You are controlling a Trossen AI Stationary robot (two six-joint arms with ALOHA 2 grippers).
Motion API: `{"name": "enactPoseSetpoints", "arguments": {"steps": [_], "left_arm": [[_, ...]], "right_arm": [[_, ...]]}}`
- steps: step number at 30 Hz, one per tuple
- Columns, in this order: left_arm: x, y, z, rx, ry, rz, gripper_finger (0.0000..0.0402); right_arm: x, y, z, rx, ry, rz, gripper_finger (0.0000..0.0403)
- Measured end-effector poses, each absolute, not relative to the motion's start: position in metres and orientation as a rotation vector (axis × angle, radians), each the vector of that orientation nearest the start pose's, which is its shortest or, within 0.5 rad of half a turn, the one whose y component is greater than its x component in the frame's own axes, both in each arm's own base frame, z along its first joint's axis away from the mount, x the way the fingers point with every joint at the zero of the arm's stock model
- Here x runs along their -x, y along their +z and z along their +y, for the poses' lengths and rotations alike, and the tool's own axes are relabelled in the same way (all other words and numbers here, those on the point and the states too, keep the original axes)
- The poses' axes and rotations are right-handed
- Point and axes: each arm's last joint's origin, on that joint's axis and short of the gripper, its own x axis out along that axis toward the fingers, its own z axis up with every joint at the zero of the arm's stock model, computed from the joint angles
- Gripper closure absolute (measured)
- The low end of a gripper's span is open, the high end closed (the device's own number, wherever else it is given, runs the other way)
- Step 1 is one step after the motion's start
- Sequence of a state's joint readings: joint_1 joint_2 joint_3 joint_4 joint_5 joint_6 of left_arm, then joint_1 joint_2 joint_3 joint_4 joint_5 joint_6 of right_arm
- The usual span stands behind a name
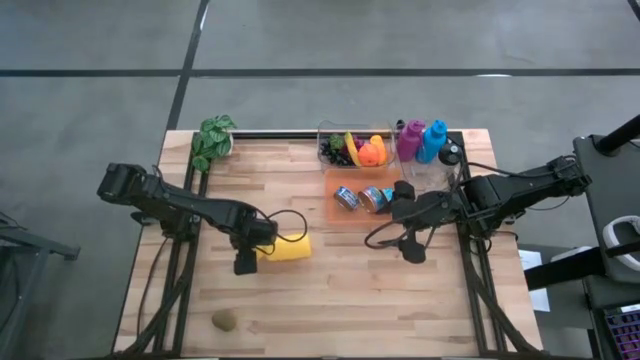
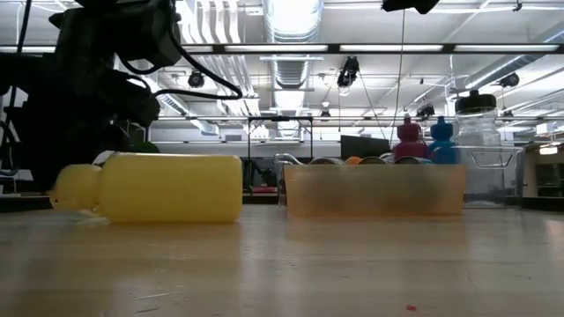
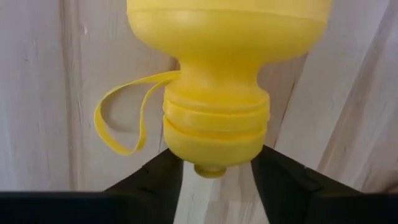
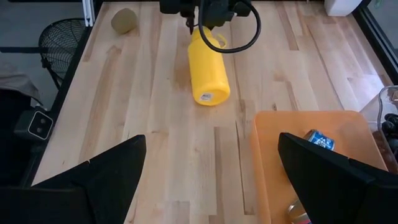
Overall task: Pick & Place Food Item
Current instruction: Put the yellow water bottle into the right transparent bin
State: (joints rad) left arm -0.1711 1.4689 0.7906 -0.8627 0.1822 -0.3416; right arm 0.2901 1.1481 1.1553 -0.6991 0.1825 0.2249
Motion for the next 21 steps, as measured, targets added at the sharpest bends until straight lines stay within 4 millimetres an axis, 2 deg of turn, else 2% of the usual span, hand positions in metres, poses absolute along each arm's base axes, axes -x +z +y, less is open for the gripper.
{"name": "enactPoseSetpoints", "arguments": {"steps": [13,21], "left_arm": [[-0.2212,0.1629,-0.0435,0.277,-0.016,1.57,0.0327],[-0.2211,0.1631,-0.0434,0.277,-0.015,1.573,0.0343]], "right_arm": [[-0.2222,0.3447,0.0608,-0.054,0.027,0.68,0.0039],[-0.2222,0.3447,0.0609,-0.054,0.027,0.68,0.0039]]}}
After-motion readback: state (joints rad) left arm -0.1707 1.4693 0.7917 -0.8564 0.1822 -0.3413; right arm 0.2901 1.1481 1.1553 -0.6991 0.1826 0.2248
